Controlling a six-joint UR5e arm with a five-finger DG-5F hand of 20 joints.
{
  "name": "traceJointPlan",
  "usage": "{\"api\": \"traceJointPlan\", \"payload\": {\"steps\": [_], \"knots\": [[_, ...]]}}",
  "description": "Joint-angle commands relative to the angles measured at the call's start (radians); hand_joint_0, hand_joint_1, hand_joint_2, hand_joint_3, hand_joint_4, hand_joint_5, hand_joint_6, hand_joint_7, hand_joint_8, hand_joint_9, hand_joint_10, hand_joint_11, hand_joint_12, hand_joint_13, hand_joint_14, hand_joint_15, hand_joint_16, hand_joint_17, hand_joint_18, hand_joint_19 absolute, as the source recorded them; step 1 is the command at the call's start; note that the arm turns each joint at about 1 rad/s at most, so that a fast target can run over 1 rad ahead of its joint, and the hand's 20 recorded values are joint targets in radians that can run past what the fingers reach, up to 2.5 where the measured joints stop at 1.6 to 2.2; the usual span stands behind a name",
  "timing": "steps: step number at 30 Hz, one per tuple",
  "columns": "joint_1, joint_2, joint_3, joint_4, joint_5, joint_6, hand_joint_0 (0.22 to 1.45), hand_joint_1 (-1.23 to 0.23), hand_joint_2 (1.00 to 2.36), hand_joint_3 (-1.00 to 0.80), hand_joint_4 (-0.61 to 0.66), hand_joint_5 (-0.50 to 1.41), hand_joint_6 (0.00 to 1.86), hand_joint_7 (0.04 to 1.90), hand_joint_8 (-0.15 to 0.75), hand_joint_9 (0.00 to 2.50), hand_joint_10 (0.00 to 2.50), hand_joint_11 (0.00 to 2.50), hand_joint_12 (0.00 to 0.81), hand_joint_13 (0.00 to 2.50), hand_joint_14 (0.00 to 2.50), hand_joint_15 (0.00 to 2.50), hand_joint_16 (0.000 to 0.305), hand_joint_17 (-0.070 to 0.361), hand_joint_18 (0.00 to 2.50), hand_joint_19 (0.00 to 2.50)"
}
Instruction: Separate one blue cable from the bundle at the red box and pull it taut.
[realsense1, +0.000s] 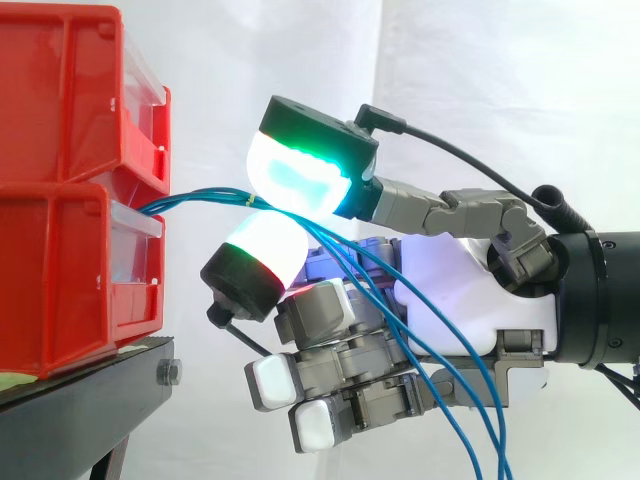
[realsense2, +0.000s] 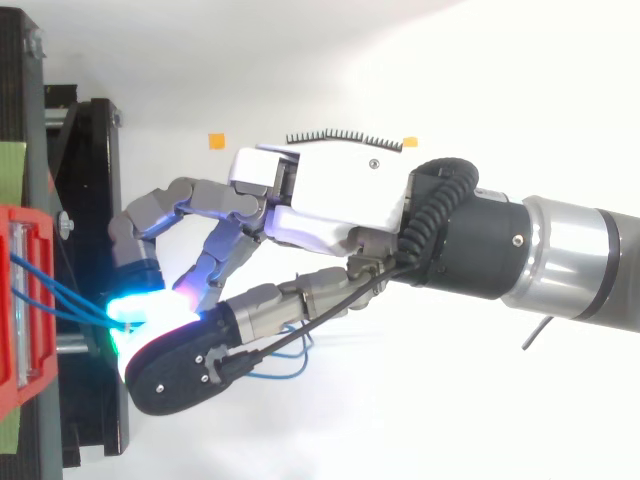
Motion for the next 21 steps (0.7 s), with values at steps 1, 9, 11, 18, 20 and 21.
{"api": "traceJointPlan", "payload": {"steps": [1,9,11,18,20,21], "knots": [[0.000,0.000,0.000,0.000,-0.001,0.000,0.67,-0.88,1.02,-0.23,0.01,-0.16,0.89,1.38,0.325,1.06,0.03,1.14,0.410,0.94,0.02,0.63,0.049,0.110,0.77,0.71],[0.000,0.000,0.000,0.000,-0.002,0.000,0.71,-0.89,1.00,-0.50,0.02,-0.15,0.88,1.35,0.318,1.08,0.03,1.14,0.392,0.94,0.02,0.61,0.048,0.108,0.76,0.70],[0.000,0.000,0.000,0.000,-0.002,0.000,0.70,-0.88,1.00,-0.50,0.02,-0.14,0.88,1.35,0.323,1.11,0.03,1.14,0.392,0.95,0.02,0.62,0.047,0.106,0.76,0.70],[0.000,0.000,0.000,-0.003,-0.001,0.000,0.70,-0.99,1.00,-0.50,-0.04,-0.13,0.88,1.38,0.322,1.15,0.03,1.18,0.388,0.97,0.03,0.63,0.045,0.101,0.78,0.67],[0.000,-0.001,0.000,-0.003,-0.001,0.000,0.70,-1.01,1.00,-0.50,-0.04,-0.13,0.88,1.41,0.324,1.15,0.03,1.18,0.384,0.97,0.03,0.63,0.045,0.101,0.78,0.67],[0.000,0.000,0.000,-0.003,-0.001,0.000,0.70,-1.02,1.00,-0.50,-0.03,-0.13,0.89,1.41,0.324,1.15,0.03,1.17,0.384,0.97,0.03,0.62,0.045,0.101,0.78,0.66]]}}
